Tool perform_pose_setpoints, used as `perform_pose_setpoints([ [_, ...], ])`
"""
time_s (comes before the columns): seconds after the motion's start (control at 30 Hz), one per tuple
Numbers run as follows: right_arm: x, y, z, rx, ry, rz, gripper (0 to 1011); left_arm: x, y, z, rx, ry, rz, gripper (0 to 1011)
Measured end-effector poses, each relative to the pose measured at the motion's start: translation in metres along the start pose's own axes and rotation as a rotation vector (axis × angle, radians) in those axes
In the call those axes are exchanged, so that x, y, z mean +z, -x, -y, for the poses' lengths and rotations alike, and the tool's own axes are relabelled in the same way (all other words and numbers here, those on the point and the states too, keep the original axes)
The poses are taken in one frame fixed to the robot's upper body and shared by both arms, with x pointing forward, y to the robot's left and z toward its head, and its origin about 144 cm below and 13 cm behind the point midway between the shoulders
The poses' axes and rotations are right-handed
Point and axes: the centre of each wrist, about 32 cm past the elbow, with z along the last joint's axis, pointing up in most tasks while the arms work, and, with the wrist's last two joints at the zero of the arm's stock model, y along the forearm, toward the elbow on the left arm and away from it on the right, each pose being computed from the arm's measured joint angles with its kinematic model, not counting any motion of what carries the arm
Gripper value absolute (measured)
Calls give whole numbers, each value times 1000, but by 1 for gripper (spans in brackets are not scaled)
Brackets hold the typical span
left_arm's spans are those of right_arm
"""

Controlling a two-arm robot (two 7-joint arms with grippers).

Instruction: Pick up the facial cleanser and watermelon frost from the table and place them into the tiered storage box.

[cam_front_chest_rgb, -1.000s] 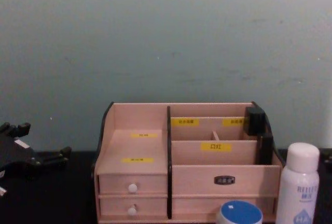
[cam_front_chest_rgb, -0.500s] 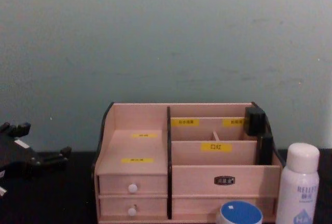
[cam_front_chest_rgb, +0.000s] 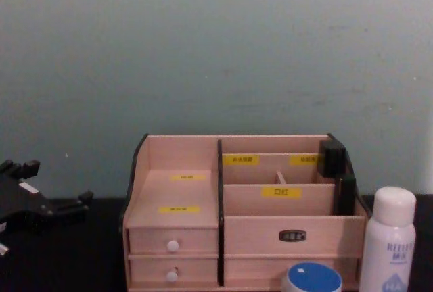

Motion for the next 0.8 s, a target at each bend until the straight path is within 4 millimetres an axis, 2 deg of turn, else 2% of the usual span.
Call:
perform_pose_setpoints([
  [0.17, -1, 0, 14, 81, 22, -43, 1000, 0, 0, 0, 0, 0, 0, 1001],
  [0.33, -2, 1, 20, 165, 35, -101, 1000, 0, 0, 0, 0, 0, 0, 1001],
  [0.57, -3, 6, 17, 230, 31, -139, 1000, 0, 0, 0, 0, 0, 0, 1001],
  [0.8, -5, 15, 3, 247, 25, -163, 1000, 0, 0, 0, 0, 0, 0, 1001],
])
